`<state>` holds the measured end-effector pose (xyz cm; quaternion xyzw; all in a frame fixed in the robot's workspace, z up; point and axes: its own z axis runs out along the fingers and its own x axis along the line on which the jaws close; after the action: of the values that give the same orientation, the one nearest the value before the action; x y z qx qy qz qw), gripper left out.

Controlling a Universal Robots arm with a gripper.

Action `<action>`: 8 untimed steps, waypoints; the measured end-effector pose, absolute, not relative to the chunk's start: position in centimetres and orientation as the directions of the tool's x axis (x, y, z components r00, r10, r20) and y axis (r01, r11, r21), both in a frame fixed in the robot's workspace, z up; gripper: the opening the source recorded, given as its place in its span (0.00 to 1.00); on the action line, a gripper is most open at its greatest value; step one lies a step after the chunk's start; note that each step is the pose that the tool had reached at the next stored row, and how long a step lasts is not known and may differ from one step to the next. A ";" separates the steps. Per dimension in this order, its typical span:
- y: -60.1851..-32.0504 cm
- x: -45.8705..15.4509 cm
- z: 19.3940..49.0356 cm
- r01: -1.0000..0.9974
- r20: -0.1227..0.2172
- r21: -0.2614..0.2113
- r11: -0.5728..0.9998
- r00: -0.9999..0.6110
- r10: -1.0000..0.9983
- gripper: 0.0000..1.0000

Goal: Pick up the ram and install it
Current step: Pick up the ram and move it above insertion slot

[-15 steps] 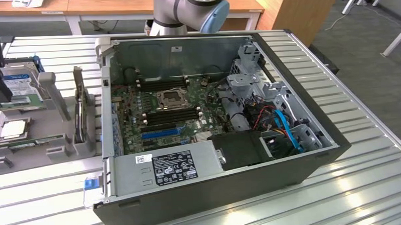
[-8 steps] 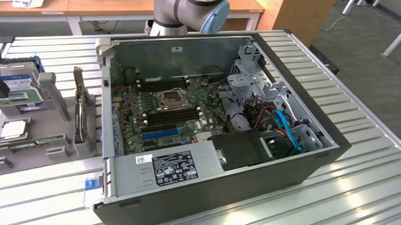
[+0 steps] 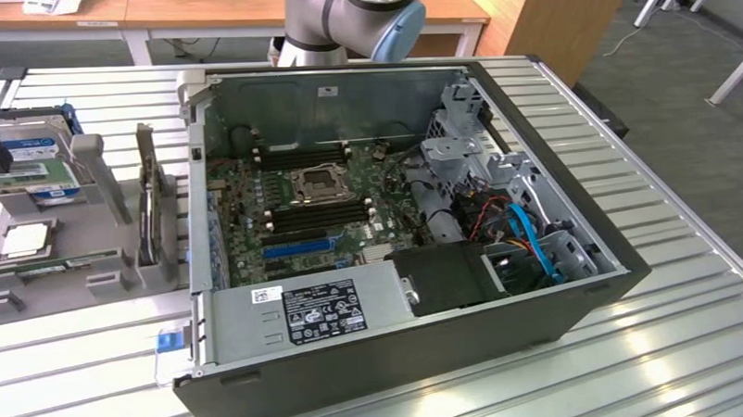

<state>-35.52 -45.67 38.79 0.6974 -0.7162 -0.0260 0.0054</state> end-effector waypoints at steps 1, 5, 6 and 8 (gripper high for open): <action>-45.7 -35.5 38.9 -0.999 -0.029 0.045 0.026 -0.027 -0.999 0.12; -45.7 -35.5 39.2 -0.999 -0.029 0.045 0.027 -0.028 -0.999 0.12; -45.7 -35.5 39.2 -0.999 -0.029 0.045 0.027 -0.028 -0.999 0.12; -45.7 -35.5 39.2 -0.999 -0.029 0.045 0.027 -0.028 -0.999 0.12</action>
<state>-35.51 -45.67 39.21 0.6970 -0.7166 -0.0261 0.0052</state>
